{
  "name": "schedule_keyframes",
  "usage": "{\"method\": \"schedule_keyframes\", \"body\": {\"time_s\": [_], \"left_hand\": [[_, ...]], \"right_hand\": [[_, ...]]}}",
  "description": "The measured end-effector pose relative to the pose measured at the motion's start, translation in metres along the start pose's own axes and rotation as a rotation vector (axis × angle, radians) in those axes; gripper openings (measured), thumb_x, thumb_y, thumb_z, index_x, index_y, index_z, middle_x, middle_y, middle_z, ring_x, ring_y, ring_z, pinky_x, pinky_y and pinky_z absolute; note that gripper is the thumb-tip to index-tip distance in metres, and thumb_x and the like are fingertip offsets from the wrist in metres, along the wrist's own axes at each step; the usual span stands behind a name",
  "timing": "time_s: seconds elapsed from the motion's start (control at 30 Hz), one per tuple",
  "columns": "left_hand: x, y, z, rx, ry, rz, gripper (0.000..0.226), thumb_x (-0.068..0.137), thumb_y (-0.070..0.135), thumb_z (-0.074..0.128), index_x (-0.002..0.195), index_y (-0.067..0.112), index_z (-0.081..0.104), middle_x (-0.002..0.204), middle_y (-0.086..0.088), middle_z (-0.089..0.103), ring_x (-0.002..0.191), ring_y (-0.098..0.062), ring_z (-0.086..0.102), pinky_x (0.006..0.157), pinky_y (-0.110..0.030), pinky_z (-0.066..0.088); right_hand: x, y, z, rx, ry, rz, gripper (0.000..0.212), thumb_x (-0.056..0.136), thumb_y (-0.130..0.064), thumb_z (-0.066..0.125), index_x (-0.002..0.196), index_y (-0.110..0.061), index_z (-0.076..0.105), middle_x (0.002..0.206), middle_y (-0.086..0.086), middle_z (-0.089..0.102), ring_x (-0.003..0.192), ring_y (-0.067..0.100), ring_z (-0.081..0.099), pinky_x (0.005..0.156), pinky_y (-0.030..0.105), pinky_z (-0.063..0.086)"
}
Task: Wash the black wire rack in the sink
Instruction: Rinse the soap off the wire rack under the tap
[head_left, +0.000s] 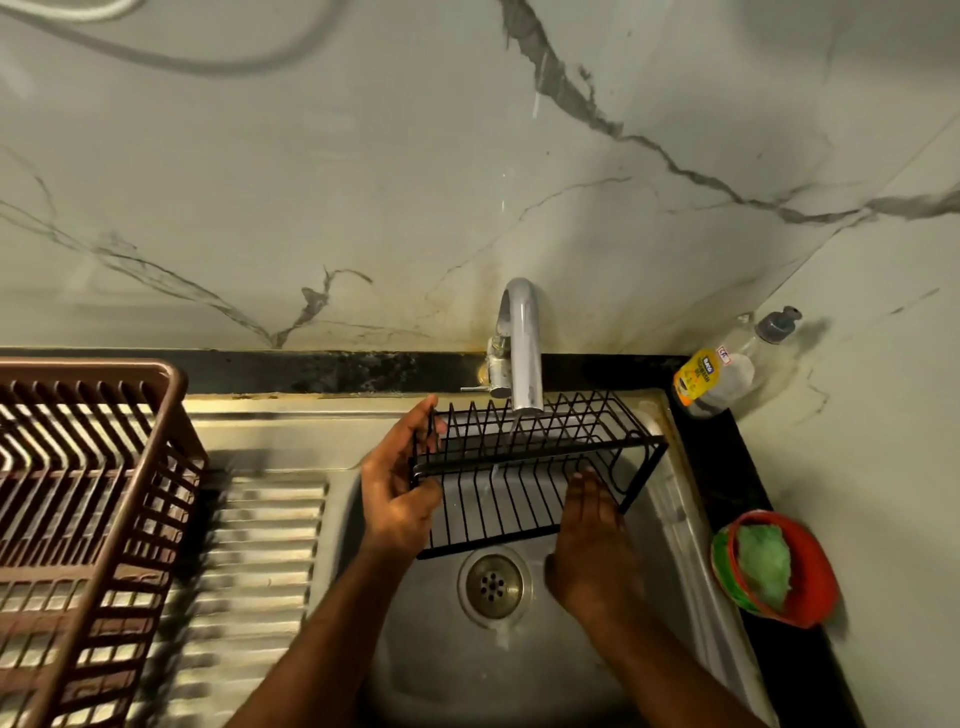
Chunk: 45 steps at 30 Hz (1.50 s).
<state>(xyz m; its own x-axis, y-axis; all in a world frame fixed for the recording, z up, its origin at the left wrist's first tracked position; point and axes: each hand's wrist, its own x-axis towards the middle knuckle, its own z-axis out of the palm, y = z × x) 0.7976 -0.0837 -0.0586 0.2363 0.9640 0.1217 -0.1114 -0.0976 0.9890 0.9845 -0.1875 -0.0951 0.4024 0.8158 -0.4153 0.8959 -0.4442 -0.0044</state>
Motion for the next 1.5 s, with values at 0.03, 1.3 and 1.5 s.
{"method": "schedule_keyframes", "body": {"time_s": [0.03,1.3,1.5], "left_hand": [[0.001,0.000,0.001,-0.008,-0.008,0.005,0.083,0.059,-0.013,0.043,0.141,-0.010,0.048,0.121,-0.027,0.064,0.113,-0.022,0.064,0.093,-0.028,0.055],[0.032,0.036,-0.016,0.291,-0.171,-0.167,0.082,0.067,0.007,0.063,0.146,0.025,0.053,0.127,0.003,0.065,0.109,-0.015,0.063,0.075,-0.020,0.058],[0.037,0.067,-0.028,0.729,-0.445,-0.079,0.102,0.075,0.088,0.048,0.160,0.049,0.007,0.166,0.018,0.008,0.149,-0.008,0.012,0.116,-0.039,0.021]], "right_hand": [[0.000,-0.009,0.000,-0.017,-0.029,0.025,0.099,0.097,-0.036,0.053,0.152,0.000,-0.022,0.162,0.023,-0.024,0.154,0.038,-0.011,0.126,0.043,-0.001],[0.018,0.031,0.009,1.405,0.068,0.173,0.033,0.096,-0.015,0.068,0.128,-0.016,0.061,0.115,0.008,0.071,0.096,0.029,0.073,0.069,0.039,0.062],[0.010,0.016,0.043,1.940,-0.147,0.320,0.036,0.104,-0.005,0.047,0.139,-0.012,0.052,0.123,0.026,0.064,0.103,0.039,0.070,0.069,0.040,0.063]]}}
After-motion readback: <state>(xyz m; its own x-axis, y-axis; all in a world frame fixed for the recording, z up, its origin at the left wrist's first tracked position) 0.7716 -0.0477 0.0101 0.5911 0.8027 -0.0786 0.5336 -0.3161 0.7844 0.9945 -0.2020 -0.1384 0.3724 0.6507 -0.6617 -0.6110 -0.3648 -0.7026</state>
